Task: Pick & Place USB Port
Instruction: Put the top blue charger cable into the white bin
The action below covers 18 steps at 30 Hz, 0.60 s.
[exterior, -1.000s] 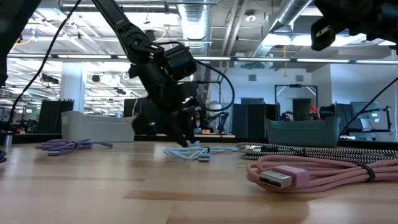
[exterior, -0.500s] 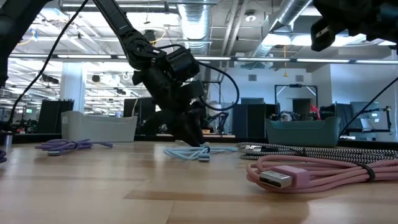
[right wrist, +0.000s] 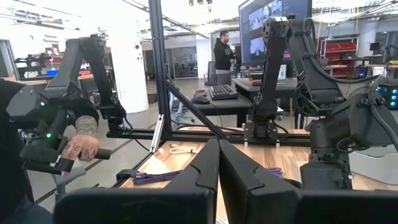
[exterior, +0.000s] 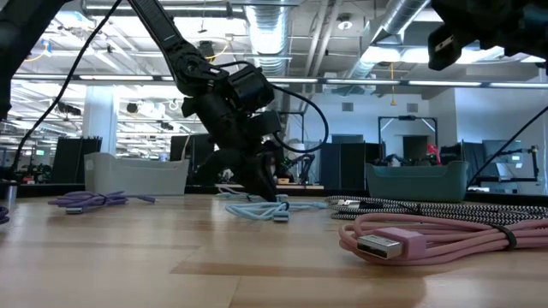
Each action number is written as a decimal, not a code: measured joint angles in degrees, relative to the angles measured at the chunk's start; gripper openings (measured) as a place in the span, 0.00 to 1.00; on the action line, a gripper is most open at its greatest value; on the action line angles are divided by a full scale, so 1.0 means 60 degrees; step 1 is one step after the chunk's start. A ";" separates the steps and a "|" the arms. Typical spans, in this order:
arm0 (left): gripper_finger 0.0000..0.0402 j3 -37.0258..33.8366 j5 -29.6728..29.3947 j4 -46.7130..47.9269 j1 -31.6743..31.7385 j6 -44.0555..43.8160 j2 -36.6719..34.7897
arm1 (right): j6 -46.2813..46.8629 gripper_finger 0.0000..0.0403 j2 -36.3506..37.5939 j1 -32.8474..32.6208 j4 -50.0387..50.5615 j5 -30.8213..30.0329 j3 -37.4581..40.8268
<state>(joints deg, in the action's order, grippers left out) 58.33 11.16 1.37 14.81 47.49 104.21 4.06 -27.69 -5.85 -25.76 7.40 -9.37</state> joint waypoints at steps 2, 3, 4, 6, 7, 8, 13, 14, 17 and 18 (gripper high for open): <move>0.03 -0.0011 -0.0071 -0.0114 -0.0003 0.0003 -0.0106 | 0.0001 0.01 -0.0001 0.0000 0.0000 0.0000 0.0000; 0.03 -0.0022 -0.0106 -0.0173 -0.0008 0.0003 -0.0188 | -0.0001 0.01 -0.0002 0.0000 0.0000 0.0002 0.0000; 0.03 -0.0024 -0.0121 -0.0226 -0.0008 0.0000 -0.0297 | -0.0001 0.01 -0.0002 0.0000 0.0000 0.0000 0.0000; 0.03 -0.0059 -0.0408 -0.0185 -0.0011 0.0000 -0.0509 | -0.0001 0.01 -0.0002 -0.0004 0.0000 0.0000 0.0000; 0.02 -0.0072 -0.0549 -0.0137 -0.0005 0.0001 -0.0666 | -0.0001 0.01 0.0000 -0.0004 -0.0004 0.0000 0.0000; 0.02 -0.0073 -0.0696 -0.0156 0.0001 0.0003 -0.0864 | -0.0001 0.01 -0.0002 -0.0004 -0.0004 0.0001 0.0000; 0.02 -0.0036 -0.1225 -0.0361 -0.0003 0.0000 -0.1946 | -0.0007 0.01 0.0000 -0.0004 -0.0008 0.0003 0.0000; 0.02 -0.0040 -0.1233 -0.0363 -0.0004 0.0000 -0.2143 | -0.0007 0.01 -0.0002 -0.0004 -0.0011 0.0004 0.0000; 0.02 -0.0033 -0.1251 -0.0502 0.0000 0.0000 -0.2866 | -0.0006 0.01 -0.0002 -0.0004 -0.0011 0.0002 0.0000; 0.02 -0.0026 -0.1281 -0.0537 0.0000 -0.0001 -0.3075 | -0.0005 0.01 -0.0002 -0.0004 -0.0014 0.0004 0.0000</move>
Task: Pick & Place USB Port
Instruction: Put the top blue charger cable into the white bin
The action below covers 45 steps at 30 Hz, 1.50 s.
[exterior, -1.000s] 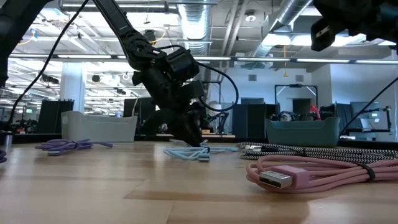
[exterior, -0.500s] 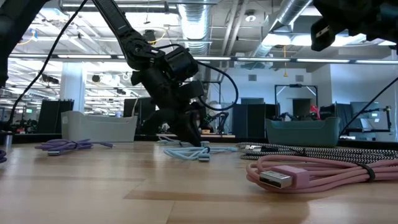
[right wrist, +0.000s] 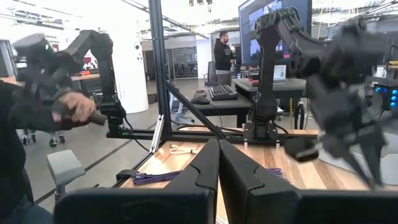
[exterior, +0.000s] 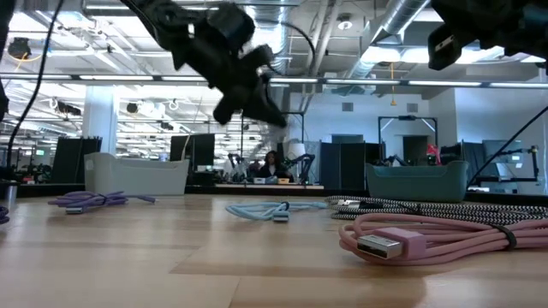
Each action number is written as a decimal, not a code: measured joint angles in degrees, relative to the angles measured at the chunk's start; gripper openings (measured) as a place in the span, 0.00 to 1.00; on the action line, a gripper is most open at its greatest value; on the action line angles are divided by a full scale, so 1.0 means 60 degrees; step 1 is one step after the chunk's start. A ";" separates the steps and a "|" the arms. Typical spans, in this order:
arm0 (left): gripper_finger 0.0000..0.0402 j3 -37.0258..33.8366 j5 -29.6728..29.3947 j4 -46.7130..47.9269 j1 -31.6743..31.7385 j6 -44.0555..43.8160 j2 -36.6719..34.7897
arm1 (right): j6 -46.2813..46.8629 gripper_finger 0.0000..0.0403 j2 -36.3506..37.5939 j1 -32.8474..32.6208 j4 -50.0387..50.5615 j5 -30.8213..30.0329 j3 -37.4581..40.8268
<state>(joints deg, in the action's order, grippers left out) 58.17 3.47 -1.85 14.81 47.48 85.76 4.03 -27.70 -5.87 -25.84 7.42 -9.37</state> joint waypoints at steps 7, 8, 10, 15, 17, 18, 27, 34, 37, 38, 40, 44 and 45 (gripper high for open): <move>0.02 0.0004 -0.0809 -0.0056 -0.0004 -0.0276 -0.1523 | 0.0001 0.01 0.0000 0.0000 -0.0016 0.0000 0.0000; 0.02 0.0004 -0.1082 -0.0036 -0.0004 -0.0278 -0.1711 | 0.0001 0.01 0.0001 0.0000 -0.0013 0.0000 -0.0001; 0.02 0.0004 -0.1686 -0.0030 -0.0002 -0.0280 -0.2063 | 0.0001 0.01 0.0002 0.0000 -0.0012 0.0000 0.0000; 0.02 0.0007 -0.3017 -0.0015 0.0126 -0.0283 -0.2831 | 0.0005 0.01 0.0000 0.0000 -0.0008 0.0000 -0.0003; 0.02 0.0007 -0.3717 0.0013 0.0255 -0.0382 -0.3066 | 0.0003 0.01 0.0000 0.0000 -0.0008 0.0000 0.0000; 0.02 0.0011 -0.4193 0.0014 0.0333 -0.0506 -0.3163 | 0.0005 0.01 0.0000 0.0000 -0.0006 0.0000 0.0000; 0.02 -0.0664 -0.5706 0.0397 0.1552 -0.1603 -0.3950 | 0.0007 0.01 0.0000 0.0000 0.0014 0.0000 0.0000; 0.02 -0.1857 -0.5602 0.0530 0.2606 -0.2286 -0.4511 | 0.0005 0.01 0.0000 0.0000 0.0014 0.0000 -0.0003; 0.02 -0.2373 -0.5404 0.0546 0.2979 -0.2729 -0.4719 | 0.0005 0.01 0.0002 0.0000 0.0014 0.0000 -0.0002; 0.02 -0.2539 -0.5313 0.0547 0.3079 -0.2904 -0.4777 | 0.0006 0.01 0.0001 0.0000 0.0014 0.0000 -0.0001; 0.02 -0.2830 -0.5181 0.0554 0.3232 -0.3241 -0.4840 | 0.0005 0.01 0.0000 0.0000 0.0014 0.0000 -0.0001; 0.02 -0.3361 -0.5079 0.0581 0.3393 -0.3504 -0.4867 | 0.0005 0.01 0.0003 0.0000 0.0014 0.0000 -0.0004; 0.02 -0.3490 -0.5079 0.0585 0.3416 -0.3513 -0.4867 | 0.0005 0.01 0.0004 0.0000 0.0014 0.0000 -0.0001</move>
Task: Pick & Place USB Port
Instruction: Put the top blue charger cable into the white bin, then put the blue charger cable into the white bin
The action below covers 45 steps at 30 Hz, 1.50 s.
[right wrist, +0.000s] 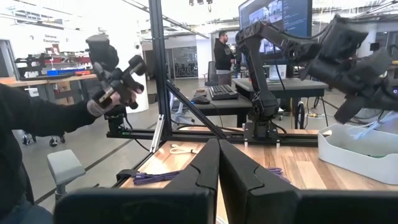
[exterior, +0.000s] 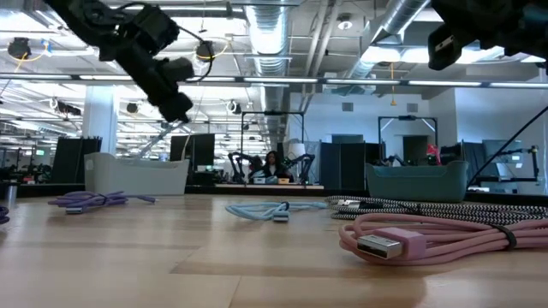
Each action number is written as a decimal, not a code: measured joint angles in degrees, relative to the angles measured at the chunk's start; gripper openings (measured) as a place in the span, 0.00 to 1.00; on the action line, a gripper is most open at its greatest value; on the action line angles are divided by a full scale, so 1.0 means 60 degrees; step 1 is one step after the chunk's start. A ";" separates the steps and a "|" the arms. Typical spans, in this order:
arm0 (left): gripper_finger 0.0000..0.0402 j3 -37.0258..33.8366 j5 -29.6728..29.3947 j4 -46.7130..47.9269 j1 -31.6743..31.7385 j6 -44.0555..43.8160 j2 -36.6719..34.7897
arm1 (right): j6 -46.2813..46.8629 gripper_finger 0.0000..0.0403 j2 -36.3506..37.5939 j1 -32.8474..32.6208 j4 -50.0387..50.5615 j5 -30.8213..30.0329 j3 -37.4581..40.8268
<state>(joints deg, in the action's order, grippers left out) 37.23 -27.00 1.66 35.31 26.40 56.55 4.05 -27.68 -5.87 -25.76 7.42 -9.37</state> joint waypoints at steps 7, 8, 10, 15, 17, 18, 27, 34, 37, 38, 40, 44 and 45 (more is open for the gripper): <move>0.02 -0.0984 -0.0011 0.0007 0.0210 -0.0507 0.0000 | 0.0000 0.01 -0.0004 0.0000 0.0000 0.0000 -0.0003; 0.02 -0.1132 -0.0012 0.0026 0.0273 -0.0554 0.0000 | 0.0000 0.01 -0.0004 0.0000 0.0000 0.0000 -0.0003; 0.02 -0.1344 -0.0011 0.0060 0.0431 -0.0712 0.0004 | -0.0001 0.01 -0.0001 0.0000 0.0000 0.0001 -0.0001; 0.02 -0.1611 0.0084 0.0003 0.0657 -0.0784 0.0004 | -0.0004 0.01 -0.0002 0.0000 0.0000 0.0000 0.0000; 0.03 -0.1628 0.0183 -0.0002 0.0672 -0.0911 0.0004 | -0.0007 0.01 0.0000 0.0000 0.0000 0.0000 -0.0003; 0.04 -0.1628 0.0189 -0.0043 0.0671 -0.1031 0.0004 | -0.0015 0.01 -0.0003 0.0000 0.0000 0.0002 -0.0003; 0.19 -0.1628 0.0189 -0.0310 0.0671 -0.1236 0.0004 | -0.0015 0.01 0.0000 0.0000 0.0000 0.0000 -0.0003; 0.30 -0.1628 0.0193 -0.0618 0.0669 -0.1224 0.0004 | -0.0019 0.01 0.0000 0.0000 -0.0004 0.0003 -0.0003; 0.30 -0.1628 0.0197 -0.0918 0.0667 -0.1189 0.0007 | -0.0022 0.01 0.0000 0.0000 0.0000 0.0000 -0.0003; 0.30 -0.1628 0.0197 -0.1051 0.0667 -0.1185 0.0007 | -0.0022 0.01 0.0000 0.0000 -0.0003 0.0000 -0.0003; 0.30 -0.1628 0.0197 -0.1225 0.0667 -0.1182 0.0007 | -0.0020 0.01 -0.0002 0.0000 0.0000 0.0002 -0.0003; 0.29 -0.1628 0.0197 -0.1389 0.0667 -0.1174 0.0007 | -0.0018 0.01 -0.0001 0.0000 -0.0002 0.0000 -0.0003; 0.29 -0.1628 0.0197 -0.1383 0.0667 -0.1174 0.0007 | -0.0018 0.01 0.0000 0.0000 0.0000 0.0000 -0.0003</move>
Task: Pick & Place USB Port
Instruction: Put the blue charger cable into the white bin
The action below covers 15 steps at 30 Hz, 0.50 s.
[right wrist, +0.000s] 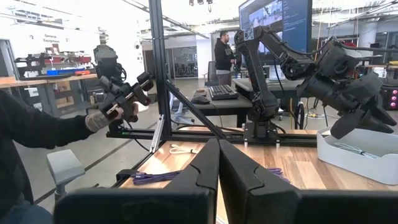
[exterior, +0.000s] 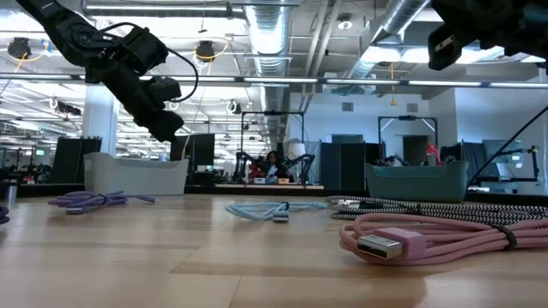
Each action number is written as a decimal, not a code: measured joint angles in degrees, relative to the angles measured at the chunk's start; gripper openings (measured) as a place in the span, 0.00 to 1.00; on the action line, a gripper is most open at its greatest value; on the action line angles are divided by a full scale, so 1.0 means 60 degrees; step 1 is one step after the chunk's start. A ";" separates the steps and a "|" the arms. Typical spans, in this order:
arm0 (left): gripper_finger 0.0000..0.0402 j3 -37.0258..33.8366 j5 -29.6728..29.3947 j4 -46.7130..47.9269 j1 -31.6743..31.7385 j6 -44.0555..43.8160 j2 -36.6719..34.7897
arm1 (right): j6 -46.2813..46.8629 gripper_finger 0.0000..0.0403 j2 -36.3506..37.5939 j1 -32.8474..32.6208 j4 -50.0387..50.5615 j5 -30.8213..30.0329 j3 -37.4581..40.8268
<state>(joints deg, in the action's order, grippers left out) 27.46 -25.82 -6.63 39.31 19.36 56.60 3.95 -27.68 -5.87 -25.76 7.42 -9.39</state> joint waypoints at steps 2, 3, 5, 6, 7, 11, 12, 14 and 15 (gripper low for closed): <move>0.29 0.0000 0.0000 0.0000 0.0000 0.0003 0.0000 | 0.0000 0.01 0.0000 0.0000 0.0000 0.0000 0.0001; 0.29 0.0000 0.0000 0.0000 0.0000 0.0003 0.0000 | 0.0000 0.01 0.0000 0.0000 0.0000 0.0001 0.0000; 0.29 0.0000 0.0000 -0.0008 0.0000 0.0006 0.0004 | 0.0002 0.01 0.0000 0.0000 -0.0002 0.0000 0.0000; 0.29 0.0000 0.0000 -0.0026 -0.0004 0.0007 0.0004 | 0.0004 0.01 0.0000 0.0000 0.0000 0.0000 0.0000; 0.29 0.0000 0.0000 -0.0049 -0.0004 0.0007 0.0004 | 0.0004 0.01 0.0000 0.0000 0.0000 0.0000 0.0000; 0.29 0.0000 0.0000 -0.0058 -0.0004 0.0007 0.0004 | 0.0007 0.01 -0.0007 0.0000 0.0264 0.0000 0.0000; 0.29 0.0000 0.0000 -0.0072 -0.0004 0.0007 0.0004 | 0.0007 0.01 -0.0007 0.0000 0.0413 0.0000 0.0000; 0.29 0.0000 0.0042 -0.0226 -0.0004 -0.0022 0.0004 | 0.0004 0.01 -0.0008 0.0000 0.0579 0.0004 0.0000; 0.29 0.0000 0.0215 -0.0369 -0.0004 -0.0018 0.0004 | 0.0010 0.01 -0.0011 0.0000 0.0545 0.0000 0.0000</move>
<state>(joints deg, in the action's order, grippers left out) 27.46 -24.53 -8.84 39.29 19.25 56.62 4.01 -27.75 -5.87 -22.49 7.42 -9.39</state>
